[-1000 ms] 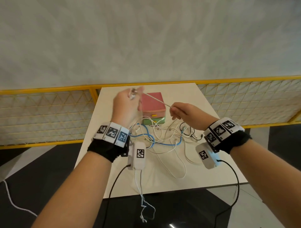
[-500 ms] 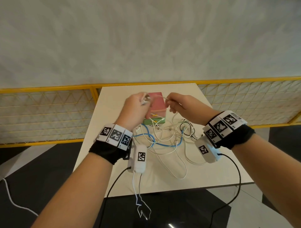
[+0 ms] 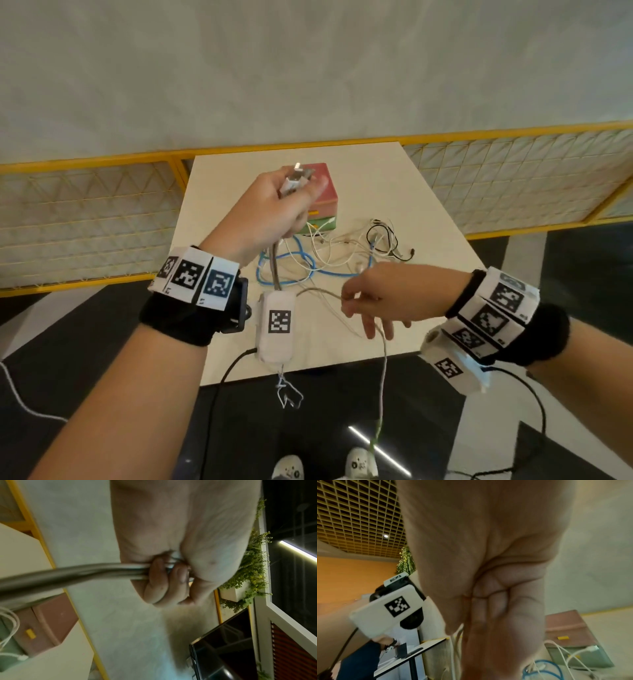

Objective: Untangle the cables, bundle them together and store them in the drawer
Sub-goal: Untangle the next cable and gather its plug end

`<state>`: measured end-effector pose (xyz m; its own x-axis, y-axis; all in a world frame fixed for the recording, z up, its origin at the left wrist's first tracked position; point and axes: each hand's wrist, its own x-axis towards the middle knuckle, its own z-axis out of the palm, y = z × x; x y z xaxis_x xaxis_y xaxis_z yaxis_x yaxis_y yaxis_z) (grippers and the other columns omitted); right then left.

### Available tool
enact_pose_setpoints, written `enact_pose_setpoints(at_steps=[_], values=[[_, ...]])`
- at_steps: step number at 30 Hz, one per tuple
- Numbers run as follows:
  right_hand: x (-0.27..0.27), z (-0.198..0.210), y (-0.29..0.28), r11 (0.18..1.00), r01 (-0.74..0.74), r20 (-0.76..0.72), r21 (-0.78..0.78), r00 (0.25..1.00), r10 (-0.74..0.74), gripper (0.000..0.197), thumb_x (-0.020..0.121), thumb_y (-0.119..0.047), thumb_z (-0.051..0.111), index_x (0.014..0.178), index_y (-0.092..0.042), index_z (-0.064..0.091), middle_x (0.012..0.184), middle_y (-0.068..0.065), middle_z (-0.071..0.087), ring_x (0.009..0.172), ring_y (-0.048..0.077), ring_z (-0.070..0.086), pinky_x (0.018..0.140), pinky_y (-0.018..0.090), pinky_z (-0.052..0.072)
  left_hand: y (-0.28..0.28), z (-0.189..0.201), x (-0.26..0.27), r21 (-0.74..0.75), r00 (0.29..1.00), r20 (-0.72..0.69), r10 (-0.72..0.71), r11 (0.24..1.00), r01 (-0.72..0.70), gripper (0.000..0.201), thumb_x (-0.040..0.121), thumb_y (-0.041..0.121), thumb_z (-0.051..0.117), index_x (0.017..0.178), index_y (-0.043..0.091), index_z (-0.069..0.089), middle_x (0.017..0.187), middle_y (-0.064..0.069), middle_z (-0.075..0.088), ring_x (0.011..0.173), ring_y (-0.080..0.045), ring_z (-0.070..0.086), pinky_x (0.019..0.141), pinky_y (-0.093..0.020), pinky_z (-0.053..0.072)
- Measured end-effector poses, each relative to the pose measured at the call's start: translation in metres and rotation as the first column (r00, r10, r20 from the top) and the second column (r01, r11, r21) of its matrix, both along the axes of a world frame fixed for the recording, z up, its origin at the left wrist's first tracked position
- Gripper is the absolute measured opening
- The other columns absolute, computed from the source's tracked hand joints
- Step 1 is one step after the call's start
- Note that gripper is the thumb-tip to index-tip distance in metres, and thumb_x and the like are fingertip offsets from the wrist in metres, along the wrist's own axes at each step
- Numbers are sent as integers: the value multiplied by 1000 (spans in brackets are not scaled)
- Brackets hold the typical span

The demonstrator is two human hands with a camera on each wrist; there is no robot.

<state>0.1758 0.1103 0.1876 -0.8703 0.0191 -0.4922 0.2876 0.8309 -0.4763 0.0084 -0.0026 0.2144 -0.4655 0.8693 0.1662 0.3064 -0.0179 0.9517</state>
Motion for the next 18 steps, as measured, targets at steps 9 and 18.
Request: enact_pose_setpoints(at_steps=[9, 18], values=[[4, -9, -4, 995, 98, -480, -29, 871, -99, 35, 99, -38, 38, 120, -16, 56, 109, -5, 66, 97, 8, 61, 91, 34, 49, -3, -2, 44, -63, 970, -135, -200, 979, 193, 51, 108, 32, 23, 60, 17, 32, 60, -6, 31, 60, -24, 34, 68, -32, 34], [-3, -18, -39, 769, 45, -409, -637, 826, -387, 22, 101, -8, 30, 105, 7, 44, 81, 12, 56, 81, 27, 62, 88, 46, 52, -6, -11, 59, 77, 997, -10, -77, 994, 77, 48, 105, 37, 26, 68, 8, 29, 54, 7, 23, 52, -15, 18, 53, -24, 23]])
